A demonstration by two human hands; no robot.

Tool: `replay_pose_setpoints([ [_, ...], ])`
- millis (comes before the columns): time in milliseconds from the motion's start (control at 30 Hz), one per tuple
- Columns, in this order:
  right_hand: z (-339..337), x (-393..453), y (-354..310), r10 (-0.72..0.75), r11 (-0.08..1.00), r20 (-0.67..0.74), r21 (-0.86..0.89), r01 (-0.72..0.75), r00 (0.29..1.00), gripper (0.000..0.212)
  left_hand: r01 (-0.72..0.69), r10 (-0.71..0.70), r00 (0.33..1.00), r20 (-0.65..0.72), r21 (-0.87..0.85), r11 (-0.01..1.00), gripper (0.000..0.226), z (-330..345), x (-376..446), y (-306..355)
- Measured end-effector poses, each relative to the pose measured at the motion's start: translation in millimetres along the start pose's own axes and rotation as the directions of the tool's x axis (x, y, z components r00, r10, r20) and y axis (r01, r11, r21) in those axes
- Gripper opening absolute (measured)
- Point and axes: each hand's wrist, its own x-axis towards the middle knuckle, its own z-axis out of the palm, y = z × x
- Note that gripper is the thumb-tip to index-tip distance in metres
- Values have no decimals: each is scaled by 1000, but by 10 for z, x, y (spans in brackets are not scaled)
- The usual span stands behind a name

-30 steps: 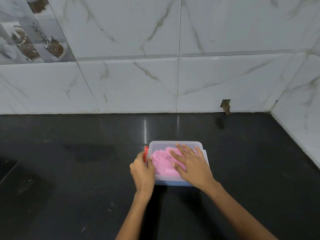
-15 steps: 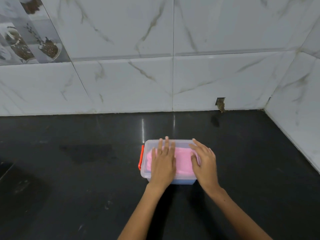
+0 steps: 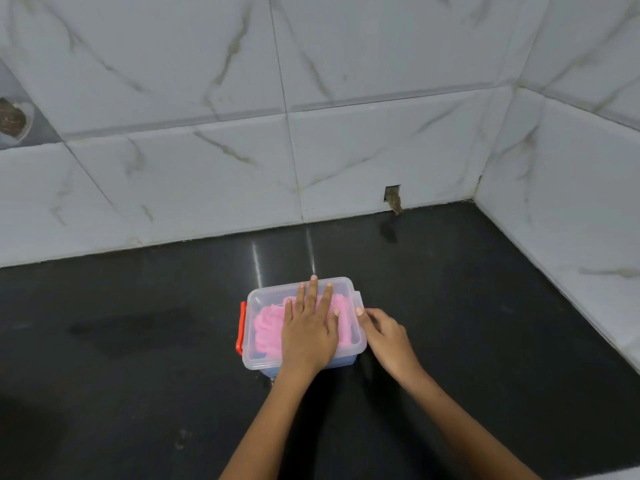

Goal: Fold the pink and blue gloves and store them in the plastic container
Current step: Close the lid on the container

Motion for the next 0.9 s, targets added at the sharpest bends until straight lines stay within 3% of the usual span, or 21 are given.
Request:
replay_pose_setpoints([
  [133,40,22,20,123,980,-35,162,-115,992,58,3,-2,1000,-9,7,1000,52,21,1,-4],
  [233,35,-18,-6,55,983,-177,183,-22,983,42,10,-10,1000,-20,11,1000,52,35,-1,-8],
  [333,30,-36,-64,-50,992,-250,96,76,967,24,18,-17,999,-27,13,1000,52,46,-6,-9],
  [733,90,-20,-137,-140,990,-319,-55,129,937,21,46,-46,998,-37,5,999,52,41,-24,-3],
  [900,115,-37,-170,-260,962,-308,-170,216,915,15,64,-65,997,-38,-11,998,52,44,-36,-9],
])
